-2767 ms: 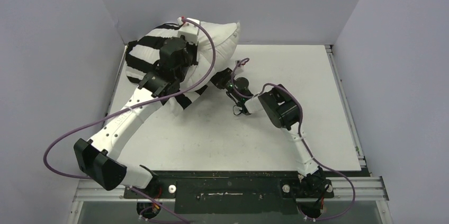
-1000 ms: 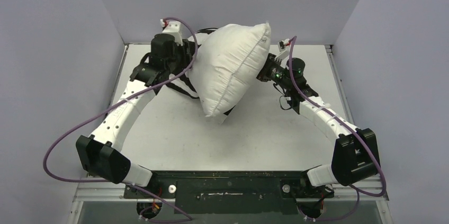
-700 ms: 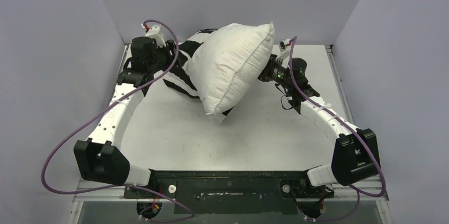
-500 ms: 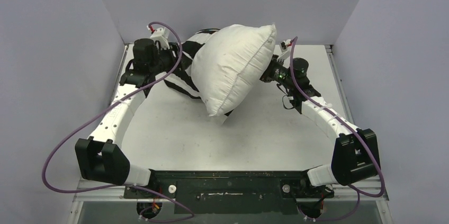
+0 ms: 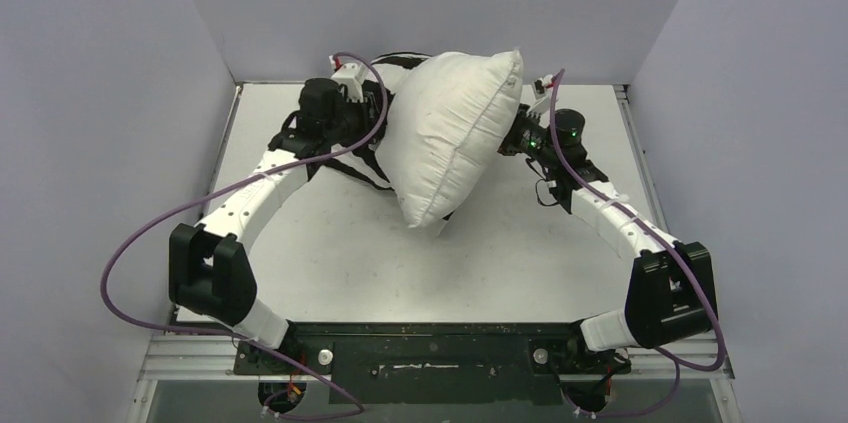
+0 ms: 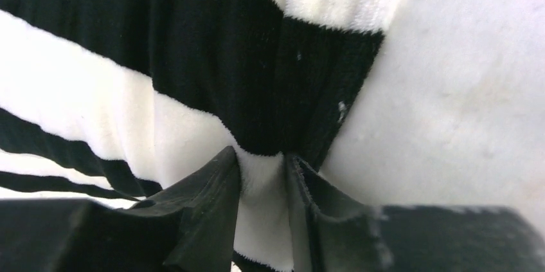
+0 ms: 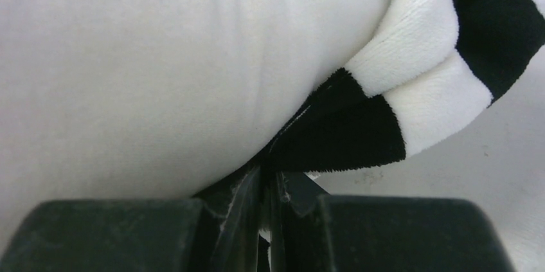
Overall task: Put the pillow into the pillowcase
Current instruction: Stuff the pillow into the pillowcase.
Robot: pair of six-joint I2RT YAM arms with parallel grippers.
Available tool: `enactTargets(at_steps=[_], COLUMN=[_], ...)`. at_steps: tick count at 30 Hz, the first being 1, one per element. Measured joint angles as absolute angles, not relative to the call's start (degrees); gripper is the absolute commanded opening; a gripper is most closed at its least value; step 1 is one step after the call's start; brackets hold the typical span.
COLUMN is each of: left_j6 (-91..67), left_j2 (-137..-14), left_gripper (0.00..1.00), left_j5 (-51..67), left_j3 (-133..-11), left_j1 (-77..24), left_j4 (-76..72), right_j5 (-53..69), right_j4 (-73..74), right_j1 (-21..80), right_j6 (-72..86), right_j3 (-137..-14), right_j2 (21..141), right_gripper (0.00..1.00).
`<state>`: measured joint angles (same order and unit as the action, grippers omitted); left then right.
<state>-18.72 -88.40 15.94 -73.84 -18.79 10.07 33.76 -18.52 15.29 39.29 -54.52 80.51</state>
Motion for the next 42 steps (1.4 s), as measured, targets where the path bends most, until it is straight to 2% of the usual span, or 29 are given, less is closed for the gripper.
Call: enactTargets(at_steps=[1, 2, 4, 7, 10, 14, 17, 23, 25, 29, 32, 34, 38, 42], left_j6=[-18.1, -17.4, -15.9, -15.0, -19.4, -24.2, -26.2, -32.2, -32.4, -32.2, -29.3, -27.6, -27.6, -27.6], left_j2=[-88.8, -89.2, -90.8, -93.0, -92.9, -92.8, -93.7, -110.5, -111.5, -99.6, -94.9, -94.3, -95.0, -95.0], left_gripper=[0.04, 0.0, 0.0, 0.0, 0.0, 0.0, 0.0, 0.0, 0.0, 0.0, 0.0, 0.0, 0.0, 0.0], left_j5=[14.3, 12.4, 8.4, 4.1, 5.8, 8.2, 10.8, 14.9, 12.1, 3.0, -0.7, 0.6, 4.7, 5.2], left_j3=[-74.7, -76.4, -83.6, -98.2, -109.8, -117.8, -123.8, -152.0, -150.2, -121.7, -115.2, -116.1, -117.4, -117.4], left_j1=[-19.6, -20.4, -22.2, -24.6, -26.7, -35.2, -39.8, -28.1, -29.3, -41.3, -46.5, -47.3, -42.3, -38.0], left_j4=[11.1, 13.1, 20.1, 27.7, 27.2, 23.7, 23.7, 34.7, 35.6, 20.8, 19.6, 20.6, 19.2, 15.9], right_j5=[33.3, 32.7, 30.9, 27.2, 24.7, 23.0, 23.3, 19.3, 18.2, 22.5, 24.0, 25.0, 26.9, 28.8], right_j4=[-17.9, -16.5, -11.5, -1.9, 2.6, 2.1, 2.6, -2.8, -1.8, 8.3, 8.9, 4.1, -7.4, -11.2], right_j1=[15.2, 15.2, 15.2, 14.1, 10.5, 2.4, 1.4, 11.6, 12.6, 6.1, 3.2, 2.5, 4.3, 5.0], right_j6=[39.2, 39.0, 38.4, 37.9, 38.2, 39.7, 39.8, 40.9, 40.4, 42.4, 42.9, 43.3, 42.3, 40.1], right_j3=[-54.6, -55.1, -58.0, -70.0, -83.9, -99.5, -108.5, -95.8, -98.6, -119.8, -129.7, -123.8, -102.3, -95.6], right_j2=[80.5, 80.5, 80.7, 82.4, 83.3, 84.0, 86.2, 77.7, 78.8, 91.2, 98.3, 96.9, 87.3, 83.5], right_gripper=[0.0, 0.0, 0.0, 0.0, 0.0, 0.0, 0.0, 0.0, 0.0, 0.0, 0.0, 0.0, 0.0, 0.0])
